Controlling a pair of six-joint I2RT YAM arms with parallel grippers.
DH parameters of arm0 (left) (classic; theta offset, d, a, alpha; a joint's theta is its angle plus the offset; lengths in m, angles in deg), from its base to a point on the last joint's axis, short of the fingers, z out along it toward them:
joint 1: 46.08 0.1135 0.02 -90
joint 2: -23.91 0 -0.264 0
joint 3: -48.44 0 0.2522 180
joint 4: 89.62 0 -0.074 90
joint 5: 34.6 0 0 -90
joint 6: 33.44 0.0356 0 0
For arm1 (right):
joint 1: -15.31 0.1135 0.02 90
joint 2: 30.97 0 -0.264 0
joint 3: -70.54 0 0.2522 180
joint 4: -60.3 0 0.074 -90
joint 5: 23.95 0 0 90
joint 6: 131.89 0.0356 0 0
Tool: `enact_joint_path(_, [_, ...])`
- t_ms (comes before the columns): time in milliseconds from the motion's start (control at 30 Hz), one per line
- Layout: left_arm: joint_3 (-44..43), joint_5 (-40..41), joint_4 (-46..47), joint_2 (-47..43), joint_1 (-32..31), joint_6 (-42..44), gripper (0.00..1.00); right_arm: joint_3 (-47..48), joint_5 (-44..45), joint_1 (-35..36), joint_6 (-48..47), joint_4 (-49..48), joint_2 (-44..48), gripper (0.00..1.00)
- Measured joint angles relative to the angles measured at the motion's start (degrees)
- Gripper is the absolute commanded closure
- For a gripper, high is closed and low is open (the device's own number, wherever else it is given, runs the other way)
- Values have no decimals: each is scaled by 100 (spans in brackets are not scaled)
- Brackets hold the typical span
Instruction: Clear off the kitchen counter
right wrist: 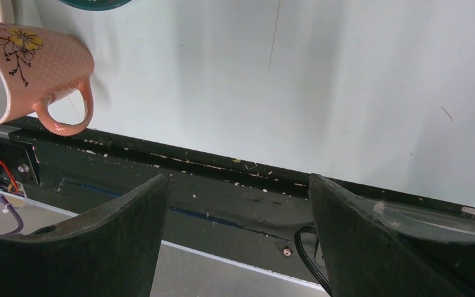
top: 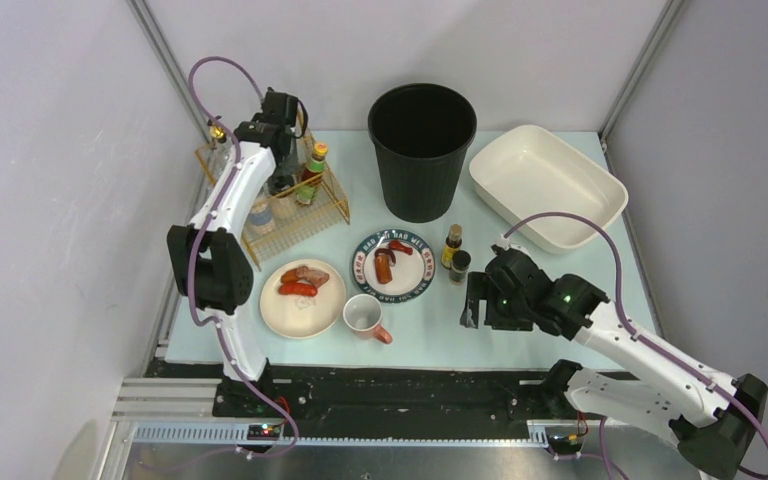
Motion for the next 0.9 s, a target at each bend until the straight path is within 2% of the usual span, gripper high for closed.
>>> enact_joint_path(167, [181, -76, 63, -9, 2, -70, 99, -35, 11, 0, 2, 11, 46, 13])
enact_joint_path(267, [214, -83, 105, -33, 4, -87, 80, -35, 22, 0, 0, 11, 85, 12])
enact_joint_path(333, [297, -70, 157, -85, 7, -105, 63, -35, 22, 0, 0, 7, 87, 12])
enact_joint_path(400, [398, -96, 175, -166, 11, -164, 51, -35, 20, 7, 0, 0, 87, 12])
enact_joint_path(467, [566, -229, 31, -337, -28, -249, 44, -35, 15, 11, -2, -4, 83, 12])
enact_joint_path(600, [750, -350, -127, -678, -103, -315, 36, -35, 7, 11, -7, -15, 83, 12])
enact_joint_path(900, [671, -691, -214, -1429, -111, -326, 28, -35, 2, 22, -24, -48, 85, 12])
